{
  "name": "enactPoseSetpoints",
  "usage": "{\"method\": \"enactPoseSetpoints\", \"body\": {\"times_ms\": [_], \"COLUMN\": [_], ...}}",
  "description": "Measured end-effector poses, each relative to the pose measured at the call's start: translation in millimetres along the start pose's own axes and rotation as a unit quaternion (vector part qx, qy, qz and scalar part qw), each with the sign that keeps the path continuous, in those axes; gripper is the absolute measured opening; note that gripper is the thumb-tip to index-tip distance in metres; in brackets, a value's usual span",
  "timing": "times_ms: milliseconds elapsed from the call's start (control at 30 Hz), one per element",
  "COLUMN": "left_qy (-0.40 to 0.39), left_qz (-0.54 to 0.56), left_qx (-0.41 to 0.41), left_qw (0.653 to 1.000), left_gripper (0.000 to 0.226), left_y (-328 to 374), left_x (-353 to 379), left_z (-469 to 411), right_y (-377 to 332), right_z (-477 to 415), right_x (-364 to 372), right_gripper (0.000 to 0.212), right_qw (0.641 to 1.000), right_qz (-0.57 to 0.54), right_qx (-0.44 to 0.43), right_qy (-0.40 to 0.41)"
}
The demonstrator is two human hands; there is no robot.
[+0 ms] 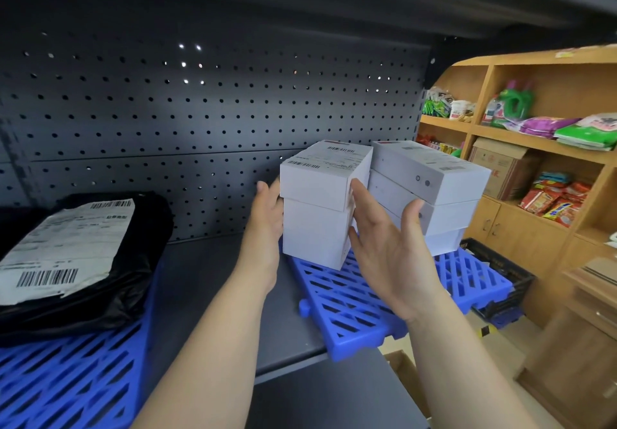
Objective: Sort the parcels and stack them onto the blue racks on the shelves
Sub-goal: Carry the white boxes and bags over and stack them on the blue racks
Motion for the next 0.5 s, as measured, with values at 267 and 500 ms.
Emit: {"method": "enactPoseSetpoints", "body": {"times_ms": [267,500], "left_qy": [-0.005,-0.001], "left_qz": [0.070,0.049], "left_qx": [0.015,0.006], "left_qw": [0.997,0.999], "left_gripper": [0.063,0.060], "left_y": [7.8,2.6], "left_x": [-1.2,1.7], "left_z": [0.5,0.1], "right_y": [1.9,5.7], "right_z": [2.3,3.7], "right_x": [-2.6,-2.2], "right_gripper": [0.078,0.082], "right_qw": [0.997,0.998], "right_qz": [0.030,-0.017], "right_qx": [-0.033,-0.044], "right_qy": [0.067,0.051]}}
Point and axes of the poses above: each hand's wrist, its own z-axis away from the middle knuckle, its own x-axis out of the palm, y = z × x, the point moved 10 cm from there along -z, towards the middle knuckle, and after that the axes turned 6 degrees about x, right-handed, at the moved point
